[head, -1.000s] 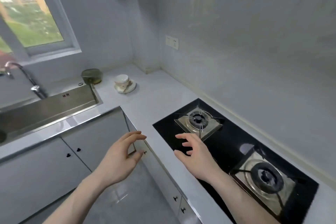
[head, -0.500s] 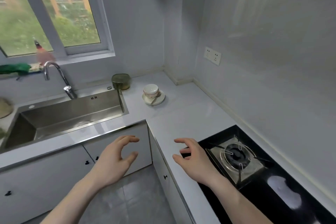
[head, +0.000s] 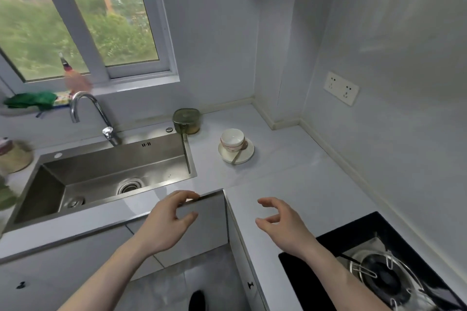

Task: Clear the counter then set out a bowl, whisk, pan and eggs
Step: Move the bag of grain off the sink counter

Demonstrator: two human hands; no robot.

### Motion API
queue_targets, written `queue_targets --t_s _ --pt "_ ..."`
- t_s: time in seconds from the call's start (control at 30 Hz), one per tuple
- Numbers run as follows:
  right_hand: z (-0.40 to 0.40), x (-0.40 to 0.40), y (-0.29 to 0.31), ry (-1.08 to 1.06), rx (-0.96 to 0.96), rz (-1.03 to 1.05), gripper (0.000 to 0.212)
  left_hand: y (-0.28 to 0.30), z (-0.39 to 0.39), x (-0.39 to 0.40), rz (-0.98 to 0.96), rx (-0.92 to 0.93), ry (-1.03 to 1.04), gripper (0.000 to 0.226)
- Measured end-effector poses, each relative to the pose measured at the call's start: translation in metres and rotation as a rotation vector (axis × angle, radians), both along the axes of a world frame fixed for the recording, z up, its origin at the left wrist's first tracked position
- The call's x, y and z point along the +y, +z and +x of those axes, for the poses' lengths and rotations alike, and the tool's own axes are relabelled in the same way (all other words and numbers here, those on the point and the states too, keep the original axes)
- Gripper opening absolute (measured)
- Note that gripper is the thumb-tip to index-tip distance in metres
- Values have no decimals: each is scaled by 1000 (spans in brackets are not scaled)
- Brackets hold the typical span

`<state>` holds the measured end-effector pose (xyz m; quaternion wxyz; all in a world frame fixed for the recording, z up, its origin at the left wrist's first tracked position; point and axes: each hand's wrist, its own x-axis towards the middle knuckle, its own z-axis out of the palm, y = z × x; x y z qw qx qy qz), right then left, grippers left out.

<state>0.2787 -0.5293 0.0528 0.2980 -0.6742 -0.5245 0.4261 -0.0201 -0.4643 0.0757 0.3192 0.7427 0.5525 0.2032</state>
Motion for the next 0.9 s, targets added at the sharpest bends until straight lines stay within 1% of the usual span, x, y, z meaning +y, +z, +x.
queue_targets --t_s 0.13,0.37,0.47,0.57,0.7,0.9 --pt "-2 43 -14 -79 8 -36 43 -8 6 70 -45 15 -56 30" --pt "-21 130 -45 -258 2 -134 47 -43 14 212 -153 77 -188 28" --pt "-29 160 -56 -305 -2 -185 49 -60 17 268 -277 85 -208 30" --pt "-33 172 -63 -377 33 -204 47 -81 21 307 -389 77 -213 34" --pt "-29 177 -73 -433 53 -233 46 -104 36 345 -477 118 -172 37" --pt "-5 193 -94 -491 67 -305 43 -135 60 388 -702 86 6 42"
